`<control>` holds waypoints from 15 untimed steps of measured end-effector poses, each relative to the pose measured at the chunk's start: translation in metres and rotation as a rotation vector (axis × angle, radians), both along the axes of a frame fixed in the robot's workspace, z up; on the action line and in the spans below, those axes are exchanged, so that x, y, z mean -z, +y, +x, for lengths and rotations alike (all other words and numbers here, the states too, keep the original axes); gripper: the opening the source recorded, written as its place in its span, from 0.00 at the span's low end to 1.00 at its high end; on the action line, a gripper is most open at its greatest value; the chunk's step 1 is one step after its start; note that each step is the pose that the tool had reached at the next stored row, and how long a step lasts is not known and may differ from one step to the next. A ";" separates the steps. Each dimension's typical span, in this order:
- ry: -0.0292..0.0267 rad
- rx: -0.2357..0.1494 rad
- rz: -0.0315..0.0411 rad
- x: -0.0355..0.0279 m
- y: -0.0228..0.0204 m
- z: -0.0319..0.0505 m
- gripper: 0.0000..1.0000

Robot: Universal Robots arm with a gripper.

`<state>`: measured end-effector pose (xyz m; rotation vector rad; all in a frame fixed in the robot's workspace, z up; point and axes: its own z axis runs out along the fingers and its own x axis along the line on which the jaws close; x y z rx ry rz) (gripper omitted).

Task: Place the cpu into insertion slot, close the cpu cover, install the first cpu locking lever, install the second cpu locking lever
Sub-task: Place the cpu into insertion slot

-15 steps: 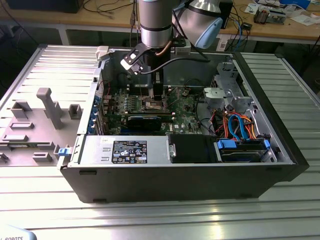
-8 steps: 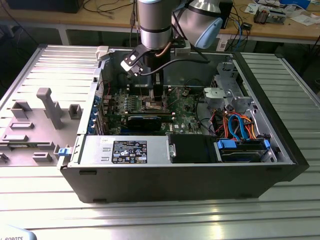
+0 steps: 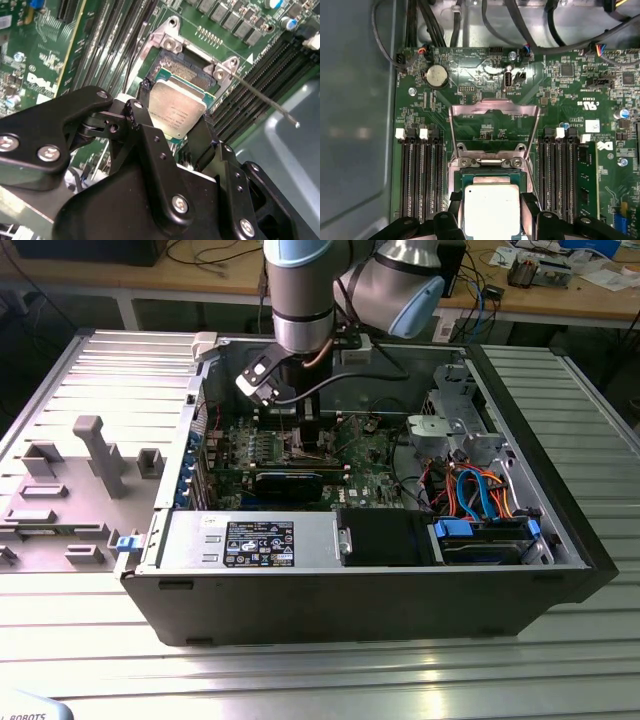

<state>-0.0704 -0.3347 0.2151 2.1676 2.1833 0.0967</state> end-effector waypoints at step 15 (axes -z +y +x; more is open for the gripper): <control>0.0001 0.000 0.0000 0.0167 -0.0011 -0.0011 0.54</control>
